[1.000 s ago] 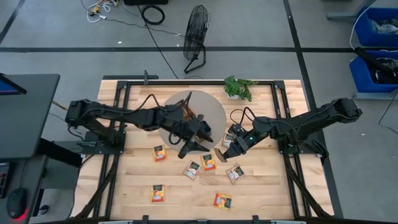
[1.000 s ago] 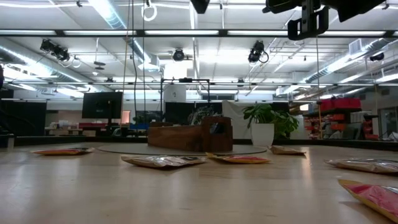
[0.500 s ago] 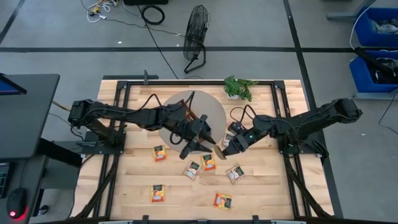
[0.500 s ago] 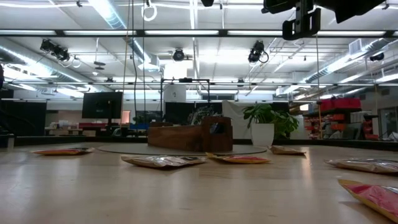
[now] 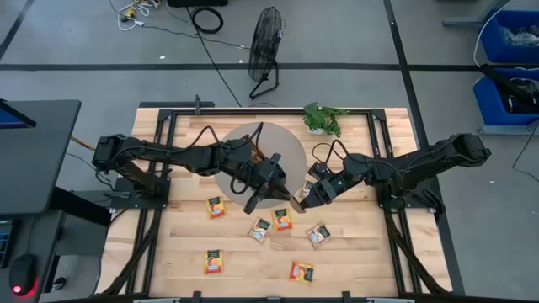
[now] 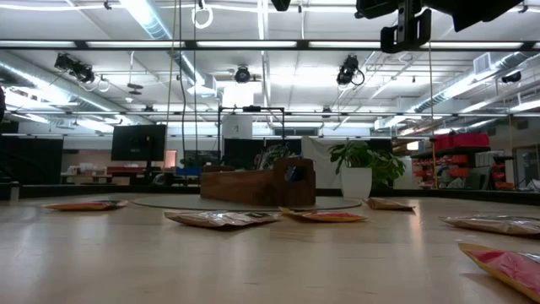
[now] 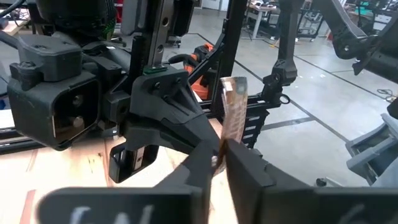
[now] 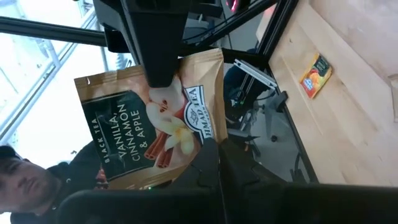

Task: Pick & Place Tea
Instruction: Put the brown tea bag into the middle section of the wooden organizer

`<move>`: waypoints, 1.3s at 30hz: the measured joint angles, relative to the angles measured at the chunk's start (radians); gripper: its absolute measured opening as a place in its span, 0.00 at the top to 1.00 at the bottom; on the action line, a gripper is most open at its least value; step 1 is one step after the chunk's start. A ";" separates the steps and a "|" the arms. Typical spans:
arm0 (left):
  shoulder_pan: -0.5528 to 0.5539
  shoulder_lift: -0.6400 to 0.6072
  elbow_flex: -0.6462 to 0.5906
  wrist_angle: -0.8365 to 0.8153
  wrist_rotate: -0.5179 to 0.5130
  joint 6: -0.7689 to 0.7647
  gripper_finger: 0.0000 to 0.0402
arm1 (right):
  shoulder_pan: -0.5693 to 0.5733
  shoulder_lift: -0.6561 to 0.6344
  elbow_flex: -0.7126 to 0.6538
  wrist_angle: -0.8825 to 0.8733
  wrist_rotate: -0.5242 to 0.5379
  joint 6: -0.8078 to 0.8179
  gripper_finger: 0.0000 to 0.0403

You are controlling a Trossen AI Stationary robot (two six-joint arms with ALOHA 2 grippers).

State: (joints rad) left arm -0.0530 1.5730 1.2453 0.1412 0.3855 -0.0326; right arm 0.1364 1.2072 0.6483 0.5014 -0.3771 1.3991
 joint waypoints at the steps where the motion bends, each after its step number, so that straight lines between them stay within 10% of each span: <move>1: 0.003 0.000 0.000 -0.002 0.000 -0.003 0.93 | 0.000 0.000 0.000 0.000 0.002 0.001 1.00; 18: 0.073 0.000 -0.001 -0.160 0.293 -0.203 1.00 | -0.006 0.000 0.000 -0.145 0.024 -0.067 0.75; 39: 0.098 0.000 -0.002 -0.381 0.327 -0.275 1.00 | -0.086 -0.062 0.000 -0.215 0.094 -0.253 0.70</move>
State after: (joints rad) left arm 0.0452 1.5730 1.2438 -0.2399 0.7124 -0.3080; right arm 0.0506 1.1450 0.6479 0.2863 -0.2833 1.1463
